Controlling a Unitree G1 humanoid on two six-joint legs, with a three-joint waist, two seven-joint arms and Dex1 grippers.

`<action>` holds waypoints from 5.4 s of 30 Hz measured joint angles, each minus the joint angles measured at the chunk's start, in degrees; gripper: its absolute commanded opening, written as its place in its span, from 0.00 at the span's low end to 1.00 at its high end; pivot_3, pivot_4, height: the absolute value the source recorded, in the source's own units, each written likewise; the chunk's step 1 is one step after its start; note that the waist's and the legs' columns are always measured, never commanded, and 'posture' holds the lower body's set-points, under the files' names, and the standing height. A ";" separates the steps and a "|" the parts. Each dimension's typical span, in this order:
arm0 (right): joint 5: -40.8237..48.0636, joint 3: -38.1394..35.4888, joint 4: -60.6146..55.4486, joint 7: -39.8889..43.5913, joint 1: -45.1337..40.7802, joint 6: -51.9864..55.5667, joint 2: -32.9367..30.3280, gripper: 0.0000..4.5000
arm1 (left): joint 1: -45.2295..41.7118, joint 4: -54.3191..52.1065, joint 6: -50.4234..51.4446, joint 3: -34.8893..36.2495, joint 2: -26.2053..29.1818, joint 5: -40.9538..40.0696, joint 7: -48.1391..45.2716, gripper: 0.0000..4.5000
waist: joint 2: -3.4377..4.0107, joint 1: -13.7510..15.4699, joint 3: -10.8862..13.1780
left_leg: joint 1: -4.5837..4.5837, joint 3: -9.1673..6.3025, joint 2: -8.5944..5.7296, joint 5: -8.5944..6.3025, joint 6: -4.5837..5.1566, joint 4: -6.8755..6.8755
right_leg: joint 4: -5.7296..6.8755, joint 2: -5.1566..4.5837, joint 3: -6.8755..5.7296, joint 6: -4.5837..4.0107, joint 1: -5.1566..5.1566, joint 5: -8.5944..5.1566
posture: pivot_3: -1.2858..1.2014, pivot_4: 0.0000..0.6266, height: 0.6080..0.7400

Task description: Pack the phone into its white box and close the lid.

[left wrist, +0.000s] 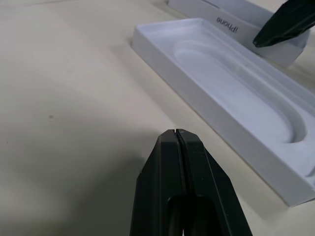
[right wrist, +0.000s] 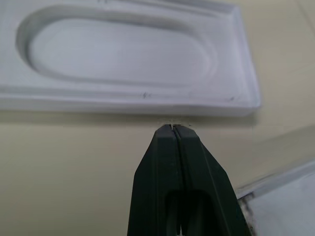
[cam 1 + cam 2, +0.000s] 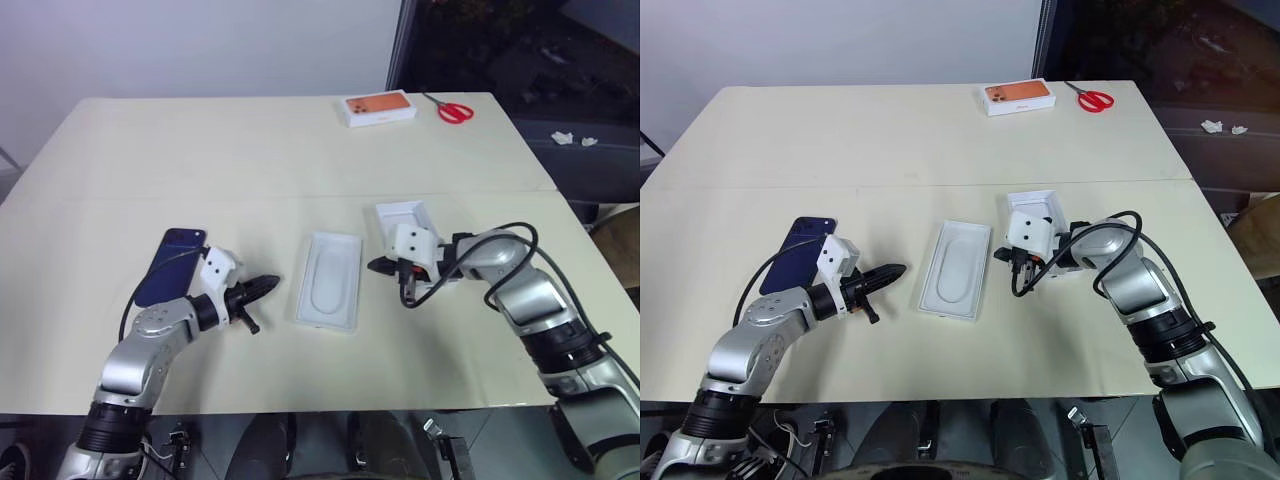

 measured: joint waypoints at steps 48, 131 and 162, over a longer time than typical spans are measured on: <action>2.34 -1.05 2.63 -4.89 -9.74 2.19 9.99 0.00 | -0.43 0.49 7.22 8.90 4.58 -3.10 -0.27 0.30 | 0.02 -0.22 0.00 | 0.00 -0.07 0.01 0.04 -0.01 0.06 | 0.07 0.01 -0.03 0.07 -0.03 0.06 | 0.52 0.24 1.00; -21.46 18.66 42.73 -24.35 -18.60 -24.00 44.72 0.00 | -10.83 30.49 39.17 26.25 14.32 -13.04 -14.51 0.86 | -0.07 -1.87 -0.09 | 0.82 -0.03 -0.14 0.31 -0.28 -0.21 | 0.76 -0.03 0.11 -0.01 0.02 0.05 | 0.52 0.24 1.00; -23.15 15.11 42.98 -24.70 -18.50 -23.11 42.77 0.00 | -9.55 16.35 49.32 27.93 8.97 -13.62 -3.93 0.86 | 0.16 -1.19 -0.18 | 1.26 -0.08 -0.18 0.48 -0.39 -0.79 | 0.42 -0.09 0.08 -0.06 0.36 0.03 | 0.52 0.24 1.00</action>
